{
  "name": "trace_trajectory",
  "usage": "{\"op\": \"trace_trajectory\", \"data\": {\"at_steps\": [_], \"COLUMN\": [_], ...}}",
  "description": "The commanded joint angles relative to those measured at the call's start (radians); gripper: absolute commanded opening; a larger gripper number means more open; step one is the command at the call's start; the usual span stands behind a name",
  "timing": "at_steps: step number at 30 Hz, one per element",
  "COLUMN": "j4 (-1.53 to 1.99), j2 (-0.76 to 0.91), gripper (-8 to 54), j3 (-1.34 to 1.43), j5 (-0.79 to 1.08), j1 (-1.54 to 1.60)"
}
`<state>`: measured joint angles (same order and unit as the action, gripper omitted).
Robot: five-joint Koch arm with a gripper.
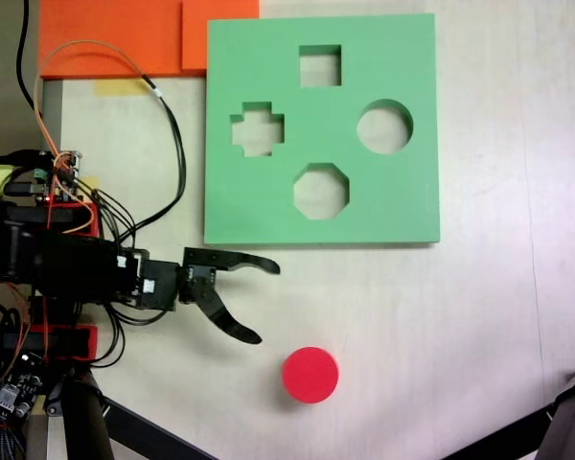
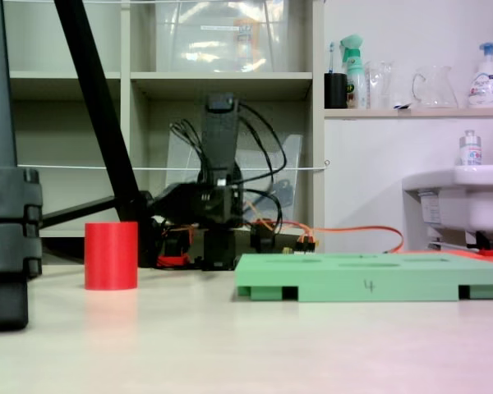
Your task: Put the cylinder block into the corresponding hole
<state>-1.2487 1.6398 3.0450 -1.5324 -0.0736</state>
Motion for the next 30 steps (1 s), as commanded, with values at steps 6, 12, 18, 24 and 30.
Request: {"op": "trace_trajectory", "data": {"at_steps": [6,12,18,24,30], "j4": [-0.624,-0.623,-0.614,-0.529,-0.476], "j2": [-0.495,-0.561,-0.652,-0.703,-0.781], "gripper": [52.1,52.1,52.0,51.9,51.9], "j3": [0.011,-0.074,-0.242,-0.383,-0.505], "j5": [-0.014,-0.015,-0.02,-0.023,-0.023], "j1": [-0.078,-0.176,-0.258,-0.261,-0.27]}}
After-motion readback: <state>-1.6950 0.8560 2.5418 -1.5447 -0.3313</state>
